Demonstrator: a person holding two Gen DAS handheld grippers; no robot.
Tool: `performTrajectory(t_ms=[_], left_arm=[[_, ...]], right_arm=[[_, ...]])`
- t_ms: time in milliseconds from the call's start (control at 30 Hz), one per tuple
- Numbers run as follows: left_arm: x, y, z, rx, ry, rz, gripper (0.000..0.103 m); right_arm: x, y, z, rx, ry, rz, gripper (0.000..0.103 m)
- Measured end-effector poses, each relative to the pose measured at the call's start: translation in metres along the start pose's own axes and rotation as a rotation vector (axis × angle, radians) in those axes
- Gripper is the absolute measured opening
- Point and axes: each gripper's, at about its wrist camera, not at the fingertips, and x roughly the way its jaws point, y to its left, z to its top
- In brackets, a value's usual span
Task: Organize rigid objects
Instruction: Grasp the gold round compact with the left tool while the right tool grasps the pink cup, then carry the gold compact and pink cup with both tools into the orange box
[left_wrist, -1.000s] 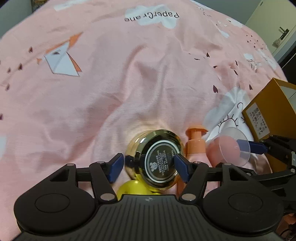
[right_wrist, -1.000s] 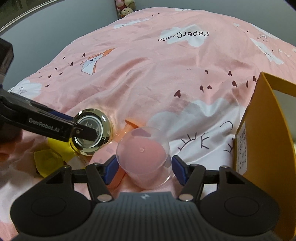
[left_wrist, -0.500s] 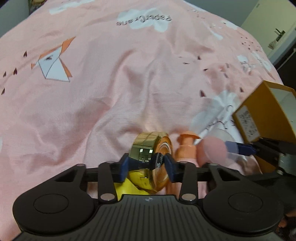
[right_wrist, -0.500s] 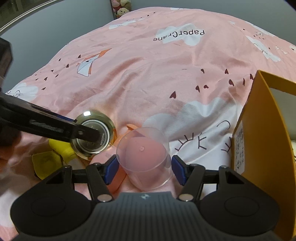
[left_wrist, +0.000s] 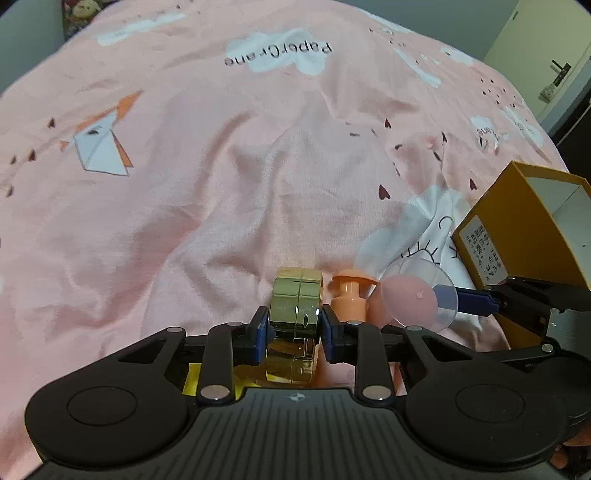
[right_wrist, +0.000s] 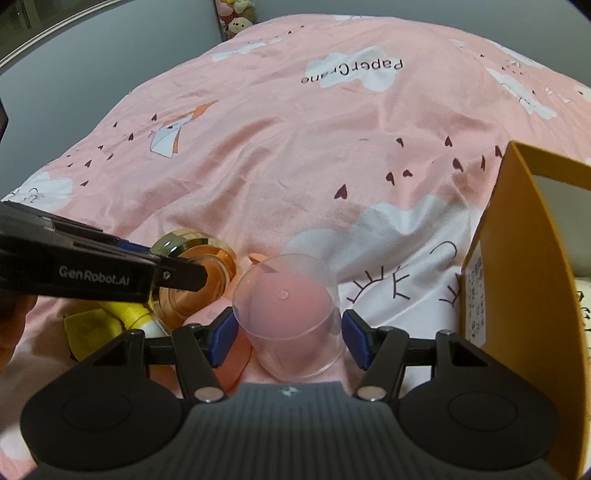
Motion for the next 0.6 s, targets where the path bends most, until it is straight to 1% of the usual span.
performTrajectory(t_ms=[133,233,400,500,600], left_arm=[[-0.023,-0.003,-0.003,-0.016,-0.042,-0.003,0.031],[-0.047,-0.009,-0.003,-0.029,-0.080,-0.016,0.031],[-0.090,-0.029,-0.002,-0.016,-0.150,-0.054,0.031],[-0.112,-0.047,0.002,0.009,-0.189,-0.081,0.031],[-0.125,-0.070,0.007,0.047,-0.206,-0.129,0.031]], right_arm=[[-0.016,0.003,0.001,-0.017,-0.035,0.006,0.061],[-0.033,0.004,0.005,-0.017,-0.052,0.039,0.061],[-0.071,0.006,0.011,-0.041,-0.100,0.079,0.061],[-0.102,-0.006,0.016,-0.033,-0.127,0.110,0.061],[-0.134,-0.028,0.019,-0.017,-0.147,0.128,0.061]])
